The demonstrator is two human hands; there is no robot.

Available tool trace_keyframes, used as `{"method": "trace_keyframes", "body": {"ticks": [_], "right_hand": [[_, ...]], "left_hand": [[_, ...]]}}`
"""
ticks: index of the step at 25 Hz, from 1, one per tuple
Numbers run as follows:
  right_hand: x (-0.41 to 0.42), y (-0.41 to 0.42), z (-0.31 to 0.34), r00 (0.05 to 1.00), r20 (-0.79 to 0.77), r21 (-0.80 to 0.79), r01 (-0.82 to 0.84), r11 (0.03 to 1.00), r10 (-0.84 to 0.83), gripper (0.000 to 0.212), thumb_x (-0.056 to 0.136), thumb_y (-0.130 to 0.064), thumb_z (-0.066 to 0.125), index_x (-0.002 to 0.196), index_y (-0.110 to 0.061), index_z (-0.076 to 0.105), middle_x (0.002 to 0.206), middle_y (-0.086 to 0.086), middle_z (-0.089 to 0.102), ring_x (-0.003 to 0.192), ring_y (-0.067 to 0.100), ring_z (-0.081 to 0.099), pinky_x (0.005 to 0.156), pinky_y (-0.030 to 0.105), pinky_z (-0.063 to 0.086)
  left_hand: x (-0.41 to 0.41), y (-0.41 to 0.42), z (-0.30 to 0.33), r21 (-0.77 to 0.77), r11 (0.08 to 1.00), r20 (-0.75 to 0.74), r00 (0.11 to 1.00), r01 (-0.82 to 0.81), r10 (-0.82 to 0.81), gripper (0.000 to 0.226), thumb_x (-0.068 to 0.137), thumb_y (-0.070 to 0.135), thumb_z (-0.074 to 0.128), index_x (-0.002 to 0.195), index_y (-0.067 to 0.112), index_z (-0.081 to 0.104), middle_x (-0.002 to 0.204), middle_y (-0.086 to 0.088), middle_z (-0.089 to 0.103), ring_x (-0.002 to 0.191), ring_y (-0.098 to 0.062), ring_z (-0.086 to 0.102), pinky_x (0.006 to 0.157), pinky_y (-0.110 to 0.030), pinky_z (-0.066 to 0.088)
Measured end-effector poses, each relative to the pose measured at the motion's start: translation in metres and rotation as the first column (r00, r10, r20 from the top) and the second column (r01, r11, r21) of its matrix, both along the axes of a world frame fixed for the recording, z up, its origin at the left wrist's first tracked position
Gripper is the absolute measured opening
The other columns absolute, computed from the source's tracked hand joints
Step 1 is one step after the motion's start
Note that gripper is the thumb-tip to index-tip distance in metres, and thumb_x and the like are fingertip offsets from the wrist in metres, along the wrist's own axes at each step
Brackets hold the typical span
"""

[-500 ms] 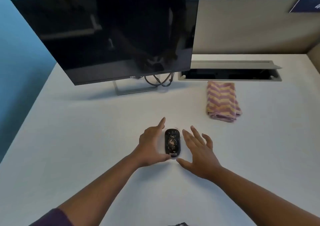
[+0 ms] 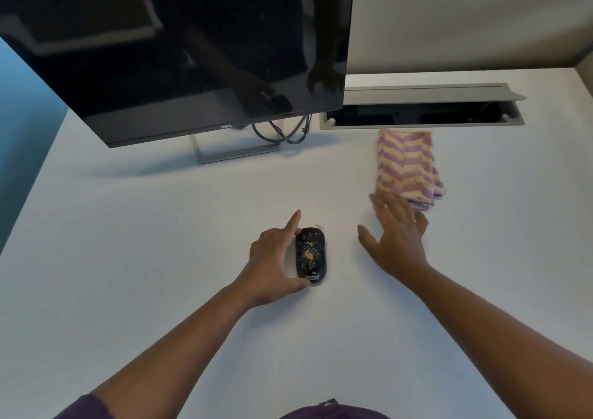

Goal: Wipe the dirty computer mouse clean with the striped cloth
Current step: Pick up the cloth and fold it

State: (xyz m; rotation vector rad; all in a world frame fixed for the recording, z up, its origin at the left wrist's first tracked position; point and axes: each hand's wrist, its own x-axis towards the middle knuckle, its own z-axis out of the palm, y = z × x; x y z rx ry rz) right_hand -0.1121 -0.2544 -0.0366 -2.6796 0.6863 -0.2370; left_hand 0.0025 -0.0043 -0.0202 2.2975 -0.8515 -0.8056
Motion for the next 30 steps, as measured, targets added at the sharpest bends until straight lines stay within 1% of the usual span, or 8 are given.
{"method": "trace_keyframes", "body": {"ticks": [4, 7, 14, 17, 20, 24, 27, 30], "right_hand": [[0.026, -0.044, 0.001, 0.971, -0.200, -0.049, 0.125, 0.991, -0.132, 0.074, 0.095, -0.038, 0.065, 0.157, -0.014, 0.033, 0.167, 0.008, 0.027, 0.156, 0.032, 0.016, 0.121, 0.055, 0.014], [0.038, -0.059, -0.001, 0.964, -0.249, -0.105, 0.069, 0.992, -0.093, 0.065, 0.094, -0.028, 0.061, 0.153, -0.012, 0.038, 0.160, 0.009, 0.037, 0.148, 0.035, 0.030, 0.118, 0.054, 0.020], [0.048, -0.082, 0.007, 0.992, -0.126, -0.114, -0.020, 0.993, 0.005, 0.032, 0.090, -0.007, 0.068, 0.122, -0.007, 0.069, 0.117, 0.015, 0.069, 0.104, 0.040, 0.059, 0.081, 0.043, 0.052], [0.037, -0.069, 0.004, 0.998, -0.047, 0.023, 0.042, 0.999, -0.041, 0.038, 0.085, -0.010, 0.072, 0.122, -0.010, 0.072, 0.119, 0.013, 0.070, 0.109, 0.041, 0.059, 0.086, 0.043, 0.051], [0.024, -0.041, 0.005, 0.993, 0.078, 0.134, 0.077, 0.988, -0.088, 0.038, 0.079, -0.010, 0.072, 0.118, -0.010, 0.074, 0.116, 0.012, 0.071, 0.105, 0.039, 0.062, 0.086, 0.040, 0.050], [0.013, -0.008, 0.025, 0.956, 0.284, 0.120, 0.037, 0.992, -0.070, 0.036, 0.074, -0.005, 0.076, 0.111, -0.005, 0.076, 0.105, 0.013, 0.072, 0.094, 0.039, 0.064, 0.081, 0.041, 0.053], [0.005, 0.019, 0.045, 0.903, 0.429, 0.059, -0.050, 0.997, 0.020, 0.035, 0.070, -0.008, 0.072, 0.105, -0.004, 0.076, 0.096, 0.012, 0.072, 0.083, 0.036, 0.063, 0.073, 0.038, 0.054], [-0.005, 0.042, 0.060, 0.868, 0.476, 0.029, -0.176, 0.984, 0.141, 0.035, 0.070, -0.011, 0.069, 0.103, -0.005, 0.077, 0.091, 0.008, 0.071, 0.079, 0.031, 0.063, 0.068, 0.038, 0.053]], "left_hand": [[0.000, -0.002, 0.000, -0.012, 1.000, -0.016, 1.000, -0.010, 0.010, 0.131, 0.054, 0.068, 0.082, 0.151, 0.060, -0.006, 0.142, 0.036, 0.036, 0.133, 0.001, 0.027, 0.107, -0.030, 0.017], [0.002, -0.005, 0.001, -0.021, 1.000, -0.023, 1.000, -0.015, 0.015, 0.132, 0.052, 0.073, 0.082, 0.151, 0.060, -0.004, 0.138, 0.040, 0.035, 0.132, 0.004, 0.027, 0.107, -0.029, 0.017], [0.003, -0.007, 0.007, -0.113, 0.991, -0.049, 0.996, -0.076, 0.070, 0.119, 0.057, 0.065, 0.086, 0.152, 0.057, 0.014, 0.140, 0.040, 0.036, 0.135, 0.014, 0.018, 0.112, -0.029, 0.024], [0.001, -0.016, 0.013, -0.274, 0.933, -0.151, 0.969, -0.233, 0.198, 0.089, 0.073, 0.050, 0.083, 0.148, 0.049, 0.036, 0.135, 0.032, 0.050, 0.133, 0.003, 0.039, 0.104, -0.014, 0.033], [-0.001, -0.031, 0.023, -0.372, 0.868, -0.262, 0.935, -0.328, 0.241, 0.064, 0.086, 0.032, 0.079, 0.143, 0.033, 0.050, 0.131, 0.019, 0.059, 0.123, -0.002, 0.055, 0.099, -0.017, 0.045], [-0.005, -0.064, 0.040, -0.288, 0.790, -0.581, 0.755, -0.541, 0.305, 0.050, 0.091, 0.026, 0.075, 0.137, 0.021, 0.056, 0.133, 0.011, 0.061, 0.118, -0.004, 0.062, 0.098, -0.026, 0.051], [-0.008, -0.083, 0.055, -0.203, 0.724, -0.838, 0.499, -0.659, 0.219, 0.031, 0.092, 0.037, 0.071, 0.115, 0.019, 0.060, 0.110, 0.001, 0.066, 0.106, -0.016, 0.057, 0.090, -0.027, 0.047], [-0.017, -0.085, 0.065, -0.209, 0.722, -0.904, 0.412, -0.660, 0.116, 0.039, 0.099, 0.043, 0.060, 0.120, 0.010, 0.066, 0.099, -0.007, 0.071, 0.084, -0.016, 0.067, 0.078, -0.028, 0.053]]}}
